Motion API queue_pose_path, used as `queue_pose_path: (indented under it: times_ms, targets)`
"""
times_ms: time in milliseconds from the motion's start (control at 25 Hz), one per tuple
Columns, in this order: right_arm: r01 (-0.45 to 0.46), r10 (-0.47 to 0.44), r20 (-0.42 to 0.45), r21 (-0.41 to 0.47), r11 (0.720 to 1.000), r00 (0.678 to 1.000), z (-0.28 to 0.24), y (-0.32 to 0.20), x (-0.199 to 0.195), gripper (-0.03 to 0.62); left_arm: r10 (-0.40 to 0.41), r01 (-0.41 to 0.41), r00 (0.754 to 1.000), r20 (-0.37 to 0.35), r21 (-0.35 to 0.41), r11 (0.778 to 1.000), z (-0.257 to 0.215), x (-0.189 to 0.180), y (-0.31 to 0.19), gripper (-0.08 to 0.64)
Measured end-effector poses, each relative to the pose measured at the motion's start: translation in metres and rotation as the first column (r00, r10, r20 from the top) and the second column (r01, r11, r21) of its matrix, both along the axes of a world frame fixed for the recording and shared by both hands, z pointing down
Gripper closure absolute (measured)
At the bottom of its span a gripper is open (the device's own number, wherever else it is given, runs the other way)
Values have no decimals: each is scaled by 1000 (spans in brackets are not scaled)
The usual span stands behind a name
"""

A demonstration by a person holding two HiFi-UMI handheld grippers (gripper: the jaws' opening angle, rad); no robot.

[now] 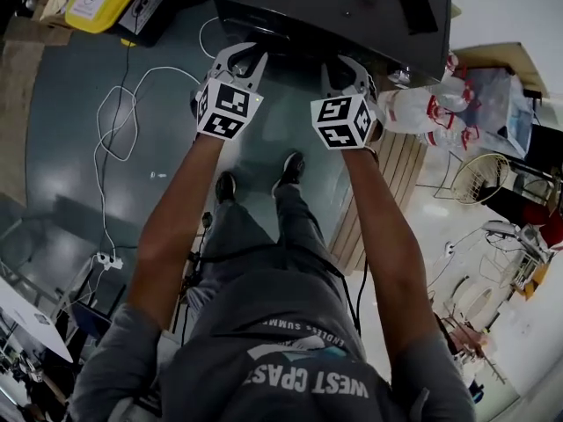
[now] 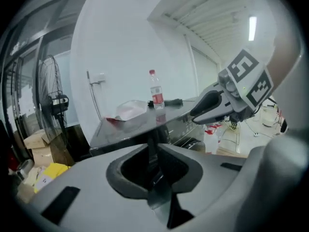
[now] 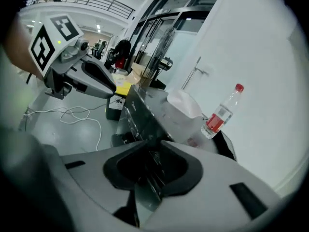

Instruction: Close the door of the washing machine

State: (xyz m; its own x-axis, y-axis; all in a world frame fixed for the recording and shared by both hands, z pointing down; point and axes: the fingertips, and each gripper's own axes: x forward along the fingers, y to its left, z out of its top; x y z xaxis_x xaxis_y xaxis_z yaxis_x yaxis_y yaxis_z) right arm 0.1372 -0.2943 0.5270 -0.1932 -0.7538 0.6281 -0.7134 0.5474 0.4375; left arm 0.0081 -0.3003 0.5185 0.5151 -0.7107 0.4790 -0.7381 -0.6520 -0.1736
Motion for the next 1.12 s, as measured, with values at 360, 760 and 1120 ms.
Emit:
queue_pose_path:
  times_ms: [360,760,1120]
  targets:
    - [-36,11,174,143,989,985,-138,31,-5,528,-15,28,993,-113,108,994,-133,-63,24,503]
    - [-59,-89,431,319,946,898,-292,75,0,551,102,-75,989,-110,219,973,-238,-101,57,505]
    - [-53,-184,558,381,923,809,-367,136,-12,563,154,-119,984,-90,313,942,-305,-144,107,505]
